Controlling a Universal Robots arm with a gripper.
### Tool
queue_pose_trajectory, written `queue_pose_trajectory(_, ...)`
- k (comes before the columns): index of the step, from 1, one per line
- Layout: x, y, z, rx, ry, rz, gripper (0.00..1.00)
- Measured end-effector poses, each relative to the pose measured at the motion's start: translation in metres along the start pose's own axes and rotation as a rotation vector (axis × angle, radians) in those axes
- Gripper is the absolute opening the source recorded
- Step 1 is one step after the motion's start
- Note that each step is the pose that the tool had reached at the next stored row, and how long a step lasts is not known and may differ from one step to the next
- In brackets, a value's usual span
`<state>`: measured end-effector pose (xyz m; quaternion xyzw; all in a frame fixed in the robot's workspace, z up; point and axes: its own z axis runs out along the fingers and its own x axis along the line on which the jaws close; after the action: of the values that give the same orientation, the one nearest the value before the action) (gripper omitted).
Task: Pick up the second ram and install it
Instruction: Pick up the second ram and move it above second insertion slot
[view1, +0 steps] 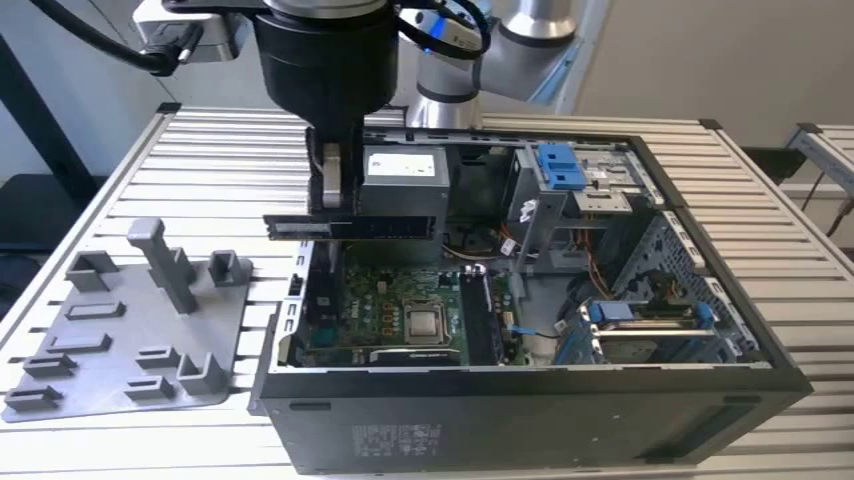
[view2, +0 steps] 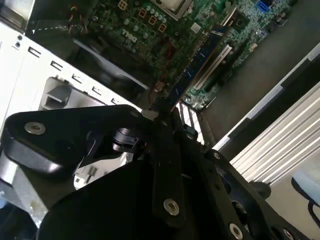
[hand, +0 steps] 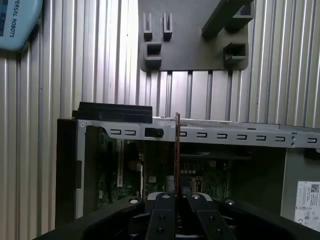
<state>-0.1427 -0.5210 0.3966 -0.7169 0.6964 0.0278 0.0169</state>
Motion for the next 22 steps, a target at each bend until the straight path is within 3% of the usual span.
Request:
queue_pose_trajectory(11, 0.0012, -0.0415, -0.0007, -0.0015, 0.0, 0.0, 0.14)
queue_pose_trajectory(22, 0.0026, -0.0898, -0.0015, -0.0039, -0.0001, 0.0, 0.14)
